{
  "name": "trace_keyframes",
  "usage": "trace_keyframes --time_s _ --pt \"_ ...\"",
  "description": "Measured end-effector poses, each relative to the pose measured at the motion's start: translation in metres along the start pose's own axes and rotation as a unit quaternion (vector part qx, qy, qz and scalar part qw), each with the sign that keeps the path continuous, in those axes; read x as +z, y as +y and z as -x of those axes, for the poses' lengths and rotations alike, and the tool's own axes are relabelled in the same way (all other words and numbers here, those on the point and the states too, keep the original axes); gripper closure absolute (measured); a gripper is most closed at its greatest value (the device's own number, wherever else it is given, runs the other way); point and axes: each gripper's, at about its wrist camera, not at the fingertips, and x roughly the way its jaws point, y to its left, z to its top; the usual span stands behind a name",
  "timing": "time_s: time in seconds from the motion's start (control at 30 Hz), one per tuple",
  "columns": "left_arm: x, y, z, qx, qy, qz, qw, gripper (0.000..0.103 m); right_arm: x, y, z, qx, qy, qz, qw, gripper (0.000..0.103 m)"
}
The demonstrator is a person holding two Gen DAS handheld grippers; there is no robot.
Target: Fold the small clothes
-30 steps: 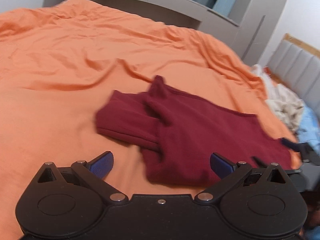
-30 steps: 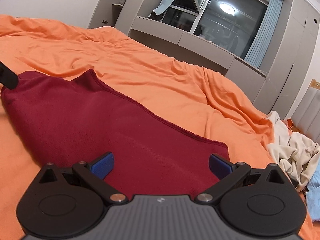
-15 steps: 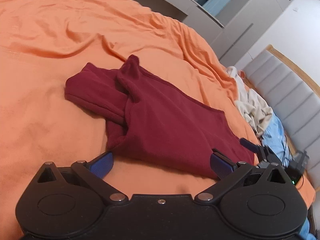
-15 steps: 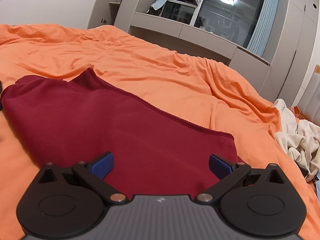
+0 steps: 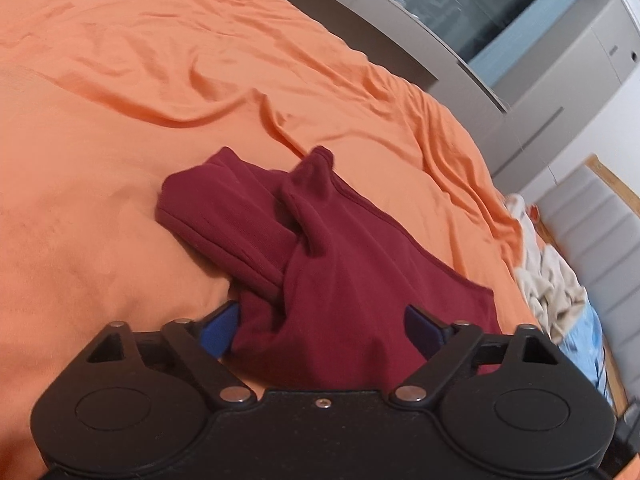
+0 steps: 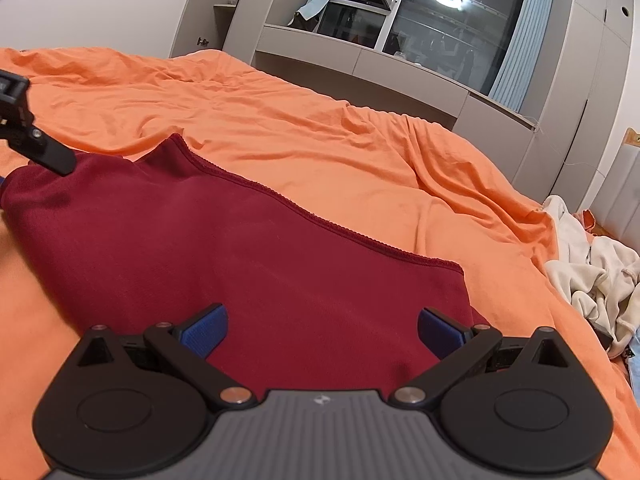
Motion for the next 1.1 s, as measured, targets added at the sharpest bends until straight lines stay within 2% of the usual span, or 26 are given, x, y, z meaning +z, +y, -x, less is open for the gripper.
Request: trace_keyframes --time_s 0.13,0.2,0.23,0.27,0.83,1.1 --pt "0.002 0.003 -0.004 0.008 -0.005 0.006 0.9999 0.03 0.0 0.002 0.0 -0.003 -0.001 0.004 1.0 0.0" --pt "0.002 0.004 -0.003 0.006 -0.006 0.009 0.9999 0.041 -0.001 0.002 -0.001 -0.004 0.0 0.005 1.0 0.0" --pt "0.002 0.005 -0.004 0.005 -0.005 0.011 0.9999 0.05 -0.001 0.003 -0.001 -0.005 0.0 0.006 1.0 0.0" --pt "0.002 0.007 -0.004 0.004 -0.004 0.014 0.9999 0.054 -0.001 0.003 -0.001 -0.005 0.0 0.006 1.0 0.0" --pt "0.007 0.008 -0.015 0.013 -0.003 0.023 0.9997 0.055 -0.002 0.003 -0.001 -0.005 0.0 0.006 1.0 0.0" --pt "0.008 0.008 -0.015 0.016 -0.006 0.019 0.9997 0.07 -0.001 0.003 -0.001 -0.005 0.0 0.007 1.0 0.0"
